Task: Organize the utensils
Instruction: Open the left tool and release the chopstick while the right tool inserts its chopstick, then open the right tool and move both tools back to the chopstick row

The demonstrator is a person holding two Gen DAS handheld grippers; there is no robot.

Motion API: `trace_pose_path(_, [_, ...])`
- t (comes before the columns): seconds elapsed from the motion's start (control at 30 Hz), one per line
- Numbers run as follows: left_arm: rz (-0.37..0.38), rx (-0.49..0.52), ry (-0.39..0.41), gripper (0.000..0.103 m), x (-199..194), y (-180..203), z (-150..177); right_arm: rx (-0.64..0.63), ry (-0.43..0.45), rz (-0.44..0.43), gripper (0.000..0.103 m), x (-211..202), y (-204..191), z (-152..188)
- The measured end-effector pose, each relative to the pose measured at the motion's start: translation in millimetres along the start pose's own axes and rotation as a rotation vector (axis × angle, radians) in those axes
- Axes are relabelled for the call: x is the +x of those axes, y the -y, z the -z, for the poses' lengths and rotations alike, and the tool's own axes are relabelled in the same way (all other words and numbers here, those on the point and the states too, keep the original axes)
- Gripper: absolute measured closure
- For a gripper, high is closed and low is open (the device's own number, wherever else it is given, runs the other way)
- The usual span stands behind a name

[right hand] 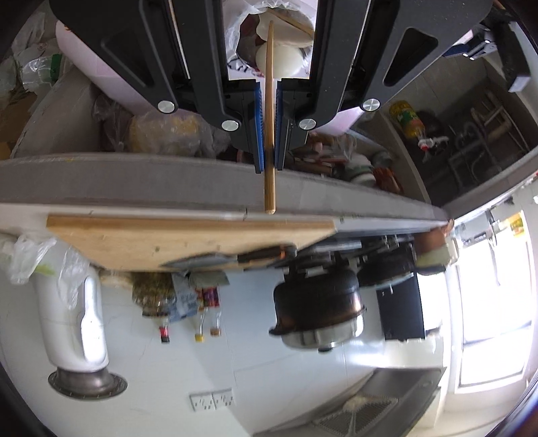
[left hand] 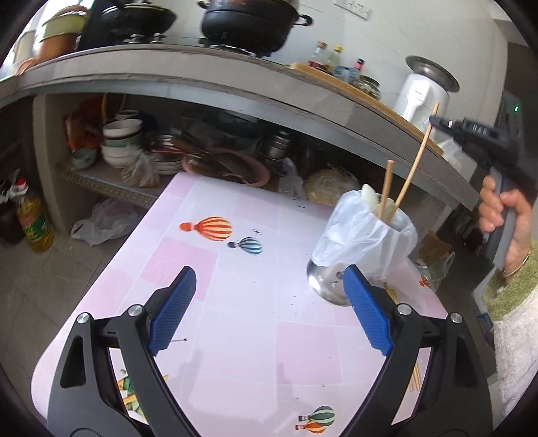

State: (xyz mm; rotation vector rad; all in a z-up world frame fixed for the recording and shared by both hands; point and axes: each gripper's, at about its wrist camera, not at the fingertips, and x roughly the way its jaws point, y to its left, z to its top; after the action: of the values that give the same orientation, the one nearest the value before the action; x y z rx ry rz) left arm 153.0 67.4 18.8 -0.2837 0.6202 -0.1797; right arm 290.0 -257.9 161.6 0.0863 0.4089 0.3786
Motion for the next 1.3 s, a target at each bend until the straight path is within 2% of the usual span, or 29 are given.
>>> trace_pose_path(0.2, [0.018, -0.04, -0.013, 0.013, 1.7, -12.4, 11.1, -0.023, -0.077, 0.0, 0.097, 19.0, 0.9, 31.3])
trace_pose_path(0.53, [0.052, 0.005, -0.004, 0.009, 2.4, 2.7, 15.3, -0.039, -0.204, -0.029, 0.097, 34.9, -2.8, 73.2])
trace_pose_path(0.83, [0.096, 0.013, -0.037, 0.008, 2.4, 16.9, 21.8, 0.023, -0.221, -0.042, 0.096, 40.5, 7.7, 72.4])
trace_pose_path(1.07, [0.115, 0.015, -0.042, 0.008, 0.1, 23.9, 24.4, 0.084, -0.241, -0.089, 0.095, 34.8, 17.2, 65.6])
trace_pose_path(1.1, [0.116, 0.015, -0.042, 0.008, 0.0, 23.6, 24.3, 0.094, -0.236, -0.101, 0.093, 30.4, 18.4, 64.6])
trace_pose_path(1.17, [0.124, 0.011, -0.045, 0.008, -0.5, 24.5, 24.8, 0.113, -0.217, -0.116, 0.076, 20.0, 21.1, 62.8])
trace_pose_path(1.3, [0.145, 0.005, -0.057, 0.008, 0.4, 29.0, 26.3, 0.14, -0.155, -0.131, 0.075, -13.7, 31.5, 59.9])
